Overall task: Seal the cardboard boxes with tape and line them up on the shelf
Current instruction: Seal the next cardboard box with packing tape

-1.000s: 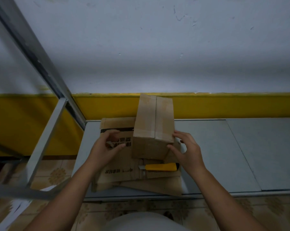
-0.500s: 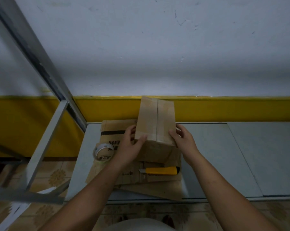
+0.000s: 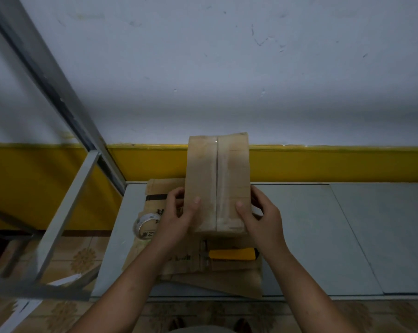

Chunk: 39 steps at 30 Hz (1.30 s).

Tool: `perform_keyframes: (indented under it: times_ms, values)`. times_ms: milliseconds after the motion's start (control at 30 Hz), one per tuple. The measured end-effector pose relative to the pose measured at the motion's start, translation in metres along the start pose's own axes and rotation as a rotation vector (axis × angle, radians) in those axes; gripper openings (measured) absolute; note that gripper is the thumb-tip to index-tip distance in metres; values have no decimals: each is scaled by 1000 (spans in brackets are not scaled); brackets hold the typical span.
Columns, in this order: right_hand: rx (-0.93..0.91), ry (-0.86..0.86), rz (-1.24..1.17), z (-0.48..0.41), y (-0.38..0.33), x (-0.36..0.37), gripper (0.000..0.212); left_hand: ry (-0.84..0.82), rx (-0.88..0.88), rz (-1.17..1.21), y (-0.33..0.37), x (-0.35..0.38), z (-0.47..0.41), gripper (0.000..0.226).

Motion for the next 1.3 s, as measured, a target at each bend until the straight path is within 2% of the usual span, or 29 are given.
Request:
perform_keyframes:
  times_ms: [133, 233, 300, 367, 400, 467, 533, 567, 633, 700, 767, 867, 1067, 1167, 1267, 1300]
  values:
    - [-96, -61, 235, 8, -21, 14, 68, -12, -42, 42, -1, 4, -10, 88]
    - [-214, -241, 309, 11, -52, 37, 64, 24, -117, 223, -22, 3, -15, 81]
    - [-243, -351, 343, 12, -57, 48, 60, 29, -205, 381, -45, 6, -15, 87]
    - [-268, -302, 394, 12, -57, 42, 56, 51, -272, 482, -60, 9, -12, 87]
    - [-286, -192, 393, 11, -60, 30, 54, 62, -282, 507, -62, 10, -11, 82]
    - [-229, 125, 276, 14, -54, -10, 52, 60, -265, 555, -64, 13, -10, 75]
    - [23, 377, 20, 22, -20, -46, 67, 41, -219, 590, -61, 15, -8, 77]
    - [211, 417, -120, 26, 7, -50, 80, 34, -191, 592, -59, 16, -7, 83]
    - [569, 303, -366, 34, 57, -29, 102, 12, -134, 592, -54, 18, -5, 105]
    - [747, 85, -634, 41, 76, 9, 102, -34, -94, 551, -50, 25, -3, 120]
    - [749, -13, -761, 40, 74, 26, 93, -65, -70, 490, -49, 30, -1, 134]
    - [696, 7, -841, 34, 75, 20, 86, -61, -21, 326, -45, 21, 0, 157]
    - [556, -51, -744, 24, 79, -8, 98, 51, 235, -97, -12, -14, -8, 165]
    - [517, -41, -702, 19, 75, -16, 103, 61, 318, -204, 0, -33, -13, 156]
    - [461, -42, -666, 13, 64, -25, 98, 97, 382, -107, 16, -53, -14, 107]
    - [432, -57, -639, 9, 59, -29, 104, 127, 341, -19, 21, -61, -14, 101]
Point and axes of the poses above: each hand's wrist, its own z-axis away from the middle knuckle, its own x-axis out of the palm, y = z × x, the point moved 10 cm from there along -z, towards the middle knuckle, and after that the axes turned 5 degrees about -z, right-handed, at the moved point
